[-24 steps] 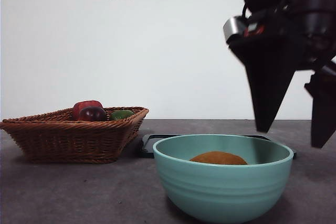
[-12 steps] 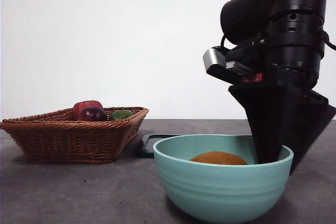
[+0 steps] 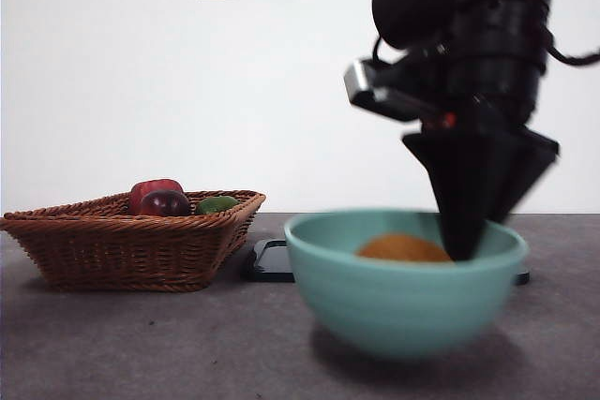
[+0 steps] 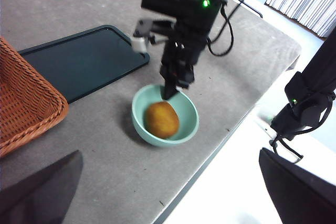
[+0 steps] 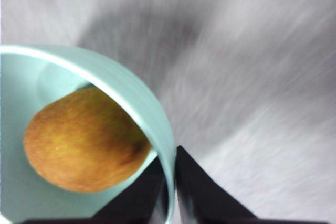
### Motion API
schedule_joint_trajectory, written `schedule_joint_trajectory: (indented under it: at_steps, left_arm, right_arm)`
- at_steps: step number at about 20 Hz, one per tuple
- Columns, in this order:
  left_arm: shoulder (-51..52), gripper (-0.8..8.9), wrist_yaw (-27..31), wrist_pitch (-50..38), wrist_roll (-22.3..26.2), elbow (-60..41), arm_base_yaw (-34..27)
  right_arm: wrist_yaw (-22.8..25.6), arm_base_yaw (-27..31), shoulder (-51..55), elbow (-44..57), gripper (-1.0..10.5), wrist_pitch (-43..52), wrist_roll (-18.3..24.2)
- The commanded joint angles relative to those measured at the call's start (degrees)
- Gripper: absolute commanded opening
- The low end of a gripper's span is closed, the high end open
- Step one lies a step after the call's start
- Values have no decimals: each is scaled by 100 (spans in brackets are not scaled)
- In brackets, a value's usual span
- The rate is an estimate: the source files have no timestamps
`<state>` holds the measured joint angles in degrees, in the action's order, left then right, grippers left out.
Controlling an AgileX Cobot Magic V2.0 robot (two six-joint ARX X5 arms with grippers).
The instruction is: Pick up the wifruite, put it on the bowl, pick up the plate, put it on desk
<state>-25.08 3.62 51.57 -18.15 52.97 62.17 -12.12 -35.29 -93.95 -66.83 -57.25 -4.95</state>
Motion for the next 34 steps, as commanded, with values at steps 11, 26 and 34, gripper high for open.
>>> schedule_joint_trajectory:
  at_steps: [11, 26, 34]
  left_arm:
    - [-4, 594, -17, -42, -31, 66, 70]
    - [-4, 594, -17, -42, -31, 66, 70]
    - [-4, 594, -17, -42, -33, 66, 70]
  right_arm:
    - [13, 1119, -2529, -4013, 11, -1453, 234]
    - [-17, 1600, -3873, -5252, 15, -1637, 293]
    - [372, 1749, -3167, -5438, 486, -1740, 243]
